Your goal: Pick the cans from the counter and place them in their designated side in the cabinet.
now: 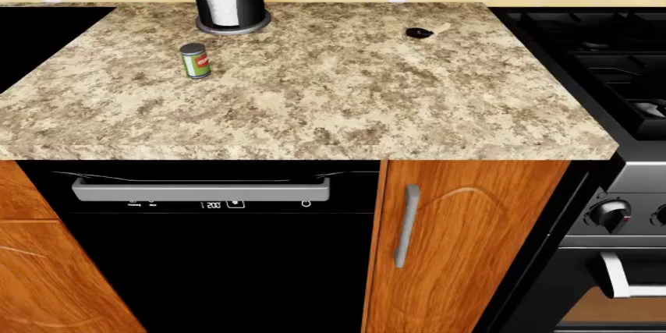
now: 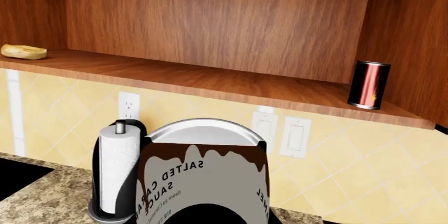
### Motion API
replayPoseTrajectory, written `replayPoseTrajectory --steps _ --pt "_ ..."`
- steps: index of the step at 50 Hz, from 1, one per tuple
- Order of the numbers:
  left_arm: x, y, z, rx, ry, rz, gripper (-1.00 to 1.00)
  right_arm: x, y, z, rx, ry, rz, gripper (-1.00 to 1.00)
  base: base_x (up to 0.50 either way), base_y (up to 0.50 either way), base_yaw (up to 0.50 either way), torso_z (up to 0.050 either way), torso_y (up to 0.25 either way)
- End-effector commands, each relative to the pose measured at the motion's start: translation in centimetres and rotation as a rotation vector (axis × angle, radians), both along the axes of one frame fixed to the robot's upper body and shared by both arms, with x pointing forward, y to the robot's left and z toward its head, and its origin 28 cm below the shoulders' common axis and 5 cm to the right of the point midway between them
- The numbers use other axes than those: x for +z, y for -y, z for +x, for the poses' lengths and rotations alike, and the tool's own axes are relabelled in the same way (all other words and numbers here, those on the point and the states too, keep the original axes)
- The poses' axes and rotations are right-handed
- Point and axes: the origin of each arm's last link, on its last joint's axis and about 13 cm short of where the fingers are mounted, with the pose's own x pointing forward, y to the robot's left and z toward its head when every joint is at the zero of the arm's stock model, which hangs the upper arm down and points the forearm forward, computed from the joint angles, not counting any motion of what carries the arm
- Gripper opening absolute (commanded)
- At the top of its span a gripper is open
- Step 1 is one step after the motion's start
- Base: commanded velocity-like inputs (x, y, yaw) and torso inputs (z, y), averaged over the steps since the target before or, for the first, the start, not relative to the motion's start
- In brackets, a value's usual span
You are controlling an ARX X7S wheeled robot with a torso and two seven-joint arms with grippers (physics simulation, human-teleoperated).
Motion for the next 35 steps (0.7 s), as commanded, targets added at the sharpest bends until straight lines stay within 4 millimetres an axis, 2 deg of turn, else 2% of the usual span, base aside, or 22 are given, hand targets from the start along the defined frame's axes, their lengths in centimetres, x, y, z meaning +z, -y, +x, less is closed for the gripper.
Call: replayPoseTrajectory --steps 1,21,35 --pt "2.33 -0.94 -0.86 -0.007 -0.044 -0.02 1.0 0.42 0.01 -0.38 0.002 0.023 -0.005 -1.0 0.0 0.0 0.0 0.0 0.0" --pt "3.17 -1.11 -1.13 -0.01 -0.013 -0.045 1.0 0.42 0.01 -0.38 0.002 0.023 -0.005 -1.0 0.0 0.0 0.0 0.0 0.001" --pt "3.33 -1.17 -1.68 -0.023 0.018 -0.044 1.0 0.42 0.01 -0.38 0.002 0.023 -0.005 -1.0 0.17 0.0 0.0 0.0 0.001"
